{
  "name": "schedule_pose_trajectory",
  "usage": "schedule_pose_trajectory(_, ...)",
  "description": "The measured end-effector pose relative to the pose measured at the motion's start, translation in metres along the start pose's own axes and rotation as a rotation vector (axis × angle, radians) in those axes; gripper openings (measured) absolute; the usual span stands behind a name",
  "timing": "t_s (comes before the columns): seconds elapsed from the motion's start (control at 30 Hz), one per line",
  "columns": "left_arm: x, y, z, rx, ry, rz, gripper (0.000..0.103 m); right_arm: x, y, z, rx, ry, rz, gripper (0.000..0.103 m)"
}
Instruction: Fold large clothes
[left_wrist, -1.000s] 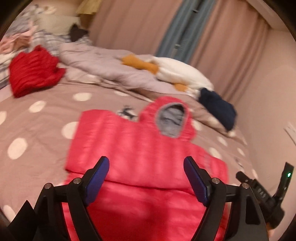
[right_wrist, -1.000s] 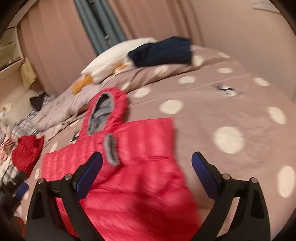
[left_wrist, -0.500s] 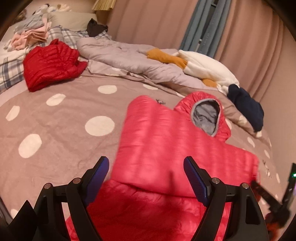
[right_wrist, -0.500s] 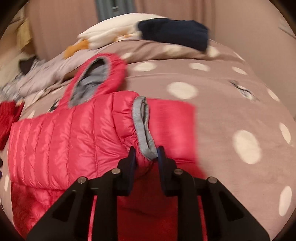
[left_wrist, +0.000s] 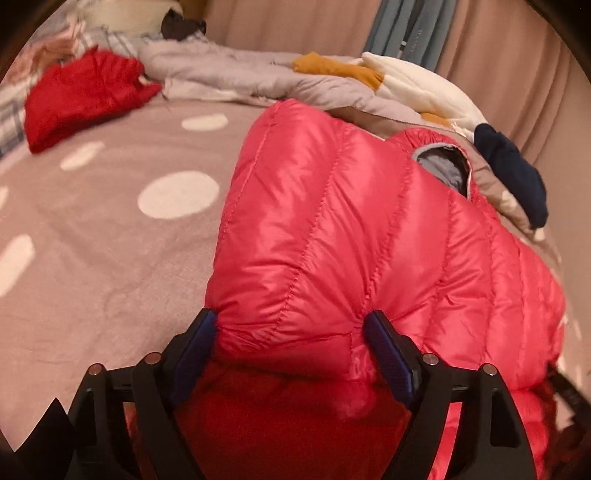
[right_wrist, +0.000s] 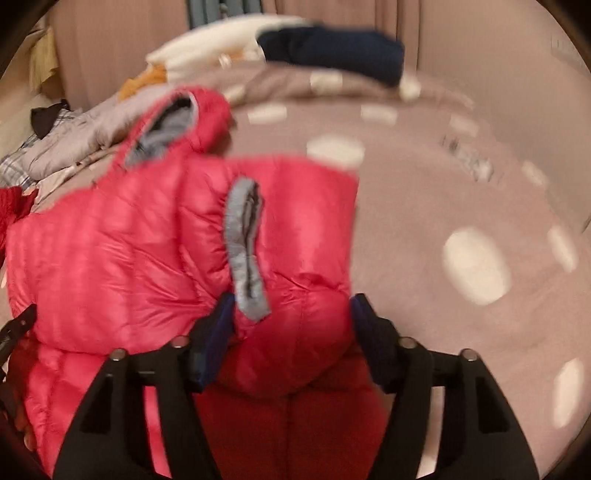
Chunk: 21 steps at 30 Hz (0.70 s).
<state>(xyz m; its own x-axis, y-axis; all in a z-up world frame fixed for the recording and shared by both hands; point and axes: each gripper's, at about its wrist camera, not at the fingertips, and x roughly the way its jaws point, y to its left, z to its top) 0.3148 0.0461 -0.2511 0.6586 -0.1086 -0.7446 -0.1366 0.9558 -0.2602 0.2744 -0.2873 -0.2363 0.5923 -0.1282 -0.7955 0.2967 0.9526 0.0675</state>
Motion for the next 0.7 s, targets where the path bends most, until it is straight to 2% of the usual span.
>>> schedule_pose_trajectory(0.07,0.002,0.001,0.0,-0.005,-0.001,-0.005,0.083,0.009,-0.011,-0.002,0.075,0.008,0.051,0.074)
schedule_pose_trajectory(0.13,0.002,-0.004,-0.001,0.015,-0.005,0.023,0.084,0.01,-0.013,-0.002,0.085,0.005,0.062,0.074)
schedule_pose_trajectory(0.2,0.004,-0.009,-0.003,0.039,-0.009,0.052,0.084,0.009,-0.007,-0.003,0.063,-0.004,0.037,0.075)
schedule_pose_trajectory(0.3,0.004,-0.011,-0.003,0.03,-0.008,0.044,0.084,0.008,-0.003,-0.005,0.052,-0.024,0.008,0.079)
schedule_pose_trajectory(0.5,-0.004,-0.007,-0.003,0.024,-0.012,0.069,0.087,0.007,-0.006,-0.007,0.071,-0.038,-0.001,0.086)
schedule_pose_trajectory(0.6,-0.014,0.002,-0.003,-0.018,-0.028,0.066,0.087,0.001,-0.009,-0.008,0.085,-0.048,-0.02,0.094)
schedule_pose_trajectory(0.7,-0.025,0.011,0.0,-0.077,-0.046,0.1,0.087,-0.007,-0.011,-0.008,0.108,-0.065,-0.036,0.097)
